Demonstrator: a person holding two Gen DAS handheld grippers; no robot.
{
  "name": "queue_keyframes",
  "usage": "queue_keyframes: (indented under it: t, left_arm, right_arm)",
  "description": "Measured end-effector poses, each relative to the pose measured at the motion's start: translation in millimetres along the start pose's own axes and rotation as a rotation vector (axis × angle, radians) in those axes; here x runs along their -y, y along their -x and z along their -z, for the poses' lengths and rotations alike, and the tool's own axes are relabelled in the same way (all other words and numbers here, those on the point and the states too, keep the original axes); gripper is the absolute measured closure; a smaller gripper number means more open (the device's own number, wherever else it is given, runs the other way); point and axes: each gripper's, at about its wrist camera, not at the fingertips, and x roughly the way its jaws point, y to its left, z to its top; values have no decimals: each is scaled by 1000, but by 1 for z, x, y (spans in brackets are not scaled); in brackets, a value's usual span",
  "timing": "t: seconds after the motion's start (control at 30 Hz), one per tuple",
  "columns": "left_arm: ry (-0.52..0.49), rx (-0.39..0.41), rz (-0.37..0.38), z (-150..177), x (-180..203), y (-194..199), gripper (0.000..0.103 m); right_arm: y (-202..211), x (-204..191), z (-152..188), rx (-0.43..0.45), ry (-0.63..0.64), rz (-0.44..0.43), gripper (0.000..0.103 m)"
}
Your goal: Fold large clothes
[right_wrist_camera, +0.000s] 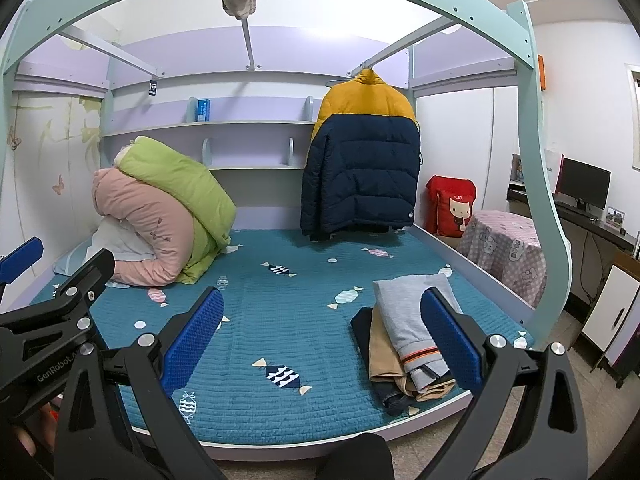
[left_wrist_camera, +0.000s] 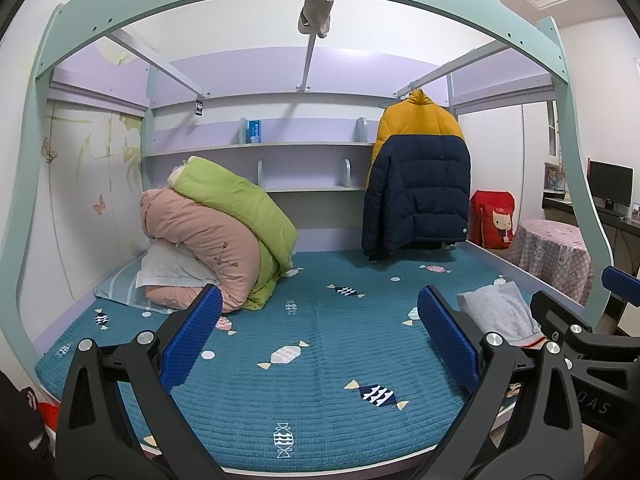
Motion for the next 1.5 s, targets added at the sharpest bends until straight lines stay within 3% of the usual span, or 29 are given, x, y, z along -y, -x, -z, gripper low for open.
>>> queue_keyframes:
  t: [1.5]
  left_arm:
    - [-4,5,13,-1,-4,-3,5]
  right_arm:
    - [-2,2,0,-7,-2,6,8]
